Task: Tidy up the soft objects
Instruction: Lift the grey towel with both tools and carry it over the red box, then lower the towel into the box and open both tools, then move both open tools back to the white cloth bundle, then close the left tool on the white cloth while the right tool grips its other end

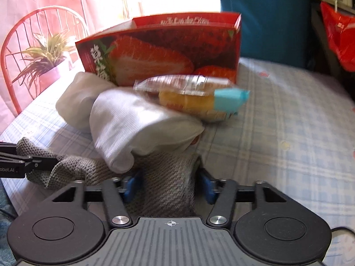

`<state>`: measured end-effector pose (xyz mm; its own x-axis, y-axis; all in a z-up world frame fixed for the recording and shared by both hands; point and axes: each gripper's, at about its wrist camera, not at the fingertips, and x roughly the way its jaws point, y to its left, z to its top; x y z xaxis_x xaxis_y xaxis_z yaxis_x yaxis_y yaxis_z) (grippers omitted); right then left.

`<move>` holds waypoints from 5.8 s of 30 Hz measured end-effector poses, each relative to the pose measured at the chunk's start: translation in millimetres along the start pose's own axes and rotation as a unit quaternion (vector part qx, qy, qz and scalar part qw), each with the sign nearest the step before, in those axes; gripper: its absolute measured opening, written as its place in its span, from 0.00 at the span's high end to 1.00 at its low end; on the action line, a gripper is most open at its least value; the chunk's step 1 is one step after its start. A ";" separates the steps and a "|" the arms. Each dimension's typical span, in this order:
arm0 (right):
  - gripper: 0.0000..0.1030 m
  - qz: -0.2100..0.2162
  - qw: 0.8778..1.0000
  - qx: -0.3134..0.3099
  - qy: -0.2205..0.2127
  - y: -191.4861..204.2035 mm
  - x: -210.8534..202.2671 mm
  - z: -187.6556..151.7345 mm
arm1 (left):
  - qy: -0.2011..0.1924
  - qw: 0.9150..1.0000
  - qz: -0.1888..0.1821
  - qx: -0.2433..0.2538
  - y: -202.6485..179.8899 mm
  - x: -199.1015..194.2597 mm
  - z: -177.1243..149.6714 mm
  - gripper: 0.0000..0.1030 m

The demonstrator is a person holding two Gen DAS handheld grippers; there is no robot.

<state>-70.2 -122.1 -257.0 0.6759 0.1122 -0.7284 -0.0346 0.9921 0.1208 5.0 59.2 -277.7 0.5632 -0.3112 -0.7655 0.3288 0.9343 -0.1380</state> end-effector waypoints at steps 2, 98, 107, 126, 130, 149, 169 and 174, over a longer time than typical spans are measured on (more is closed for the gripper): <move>0.66 0.005 1.000 0.001 -0.003 2.0 0.1 -2.4 | 0.000 1.000 -0.001 0.000 0.4 0.0 0.1 0.56; 0.00 -0.076 0.994 -0.043 -0.072 -10.6 28.0 189.2 | -0.071 0.996 0.013 0.054 -0.6 22.2 211.4 0.00; 0.00 -0.080 0.990 -0.054 -0.107 3.3 12.0 165.6 | -0.079 0.996 0.027 0.041 11.4 -2.0 174.6 0.00; 0.00 -0.067 0.994 -0.002 -0.091 23.0 -15.0 82.9 | -0.081 0.996 0.020 0.031 26.4 -21.9 103.4 0.00; 0.00 -0.068 0.994 0.005 -0.083 26.8 -16.5 67.3 | -0.075 0.997 0.022 0.027 30.5 -21.4 90.7 0.00; 0.00 -0.043 0.998 0.026 -0.022 30.7 -2.7 24.8 | -0.041 0.999 0.021 -0.004 42.3 -9.1 59.2 0.02; 0.04 -0.012 0.999 0.051 0.003 7.8 28.8 39.9 | -0.015 0.998 -0.068 -0.005 31.8 64.2 108.0 0.55; 0.10 0.003 0.998 0.056 0.010 6.1 31.4 40.2 | -0.007 0.997 -0.072 -0.003 28.1 67.4 99.2 0.55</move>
<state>-19.6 -114.8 -252.1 0.6610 0.1207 -0.7406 0.0441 0.9790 0.1989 127.4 47.2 -270.8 0.5209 -0.4445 -0.7288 0.4022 0.8808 -0.2497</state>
